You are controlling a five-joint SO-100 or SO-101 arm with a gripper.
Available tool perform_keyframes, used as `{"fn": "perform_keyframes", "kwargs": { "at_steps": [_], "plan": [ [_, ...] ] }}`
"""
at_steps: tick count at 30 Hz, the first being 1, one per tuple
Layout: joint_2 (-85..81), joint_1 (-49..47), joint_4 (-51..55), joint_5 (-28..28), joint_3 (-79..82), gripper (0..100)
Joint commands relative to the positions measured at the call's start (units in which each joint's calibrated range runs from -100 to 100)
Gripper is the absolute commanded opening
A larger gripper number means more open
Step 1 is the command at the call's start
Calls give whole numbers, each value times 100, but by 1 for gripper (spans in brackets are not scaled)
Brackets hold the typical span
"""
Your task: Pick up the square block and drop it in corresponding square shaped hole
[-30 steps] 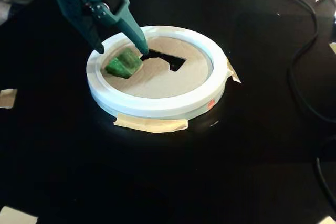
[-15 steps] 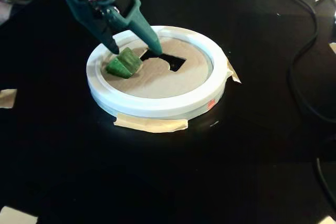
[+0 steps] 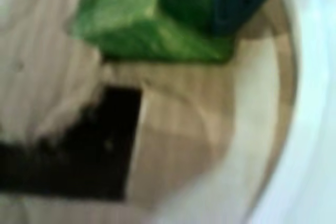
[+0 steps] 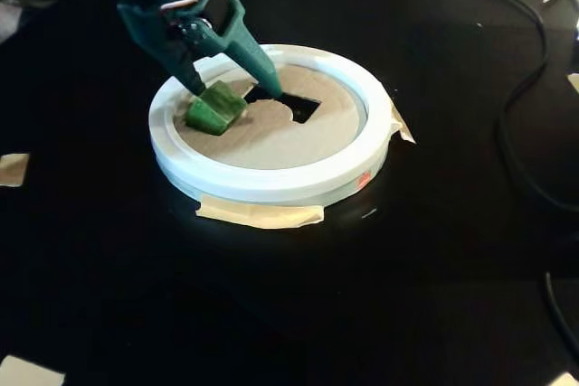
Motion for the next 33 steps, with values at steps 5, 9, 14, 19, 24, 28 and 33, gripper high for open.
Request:
{"fn": "perform_keyframes", "kwargs": {
  "at_steps": [5,9,14,19,24,28,33],
  "plan": [
    [345,233,-139,83,-318,78],
    [139,121,-119,83,-382,80],
    [-380,-66,223,78,-382,80],
    [-1043,-91,845,78,-318,80],
    [-2181,34,1979,112,-54,78],
    [-3247,508,2179,142,884,78],
    [-5029,1507,1888,264,2550,78]
  ]
}}
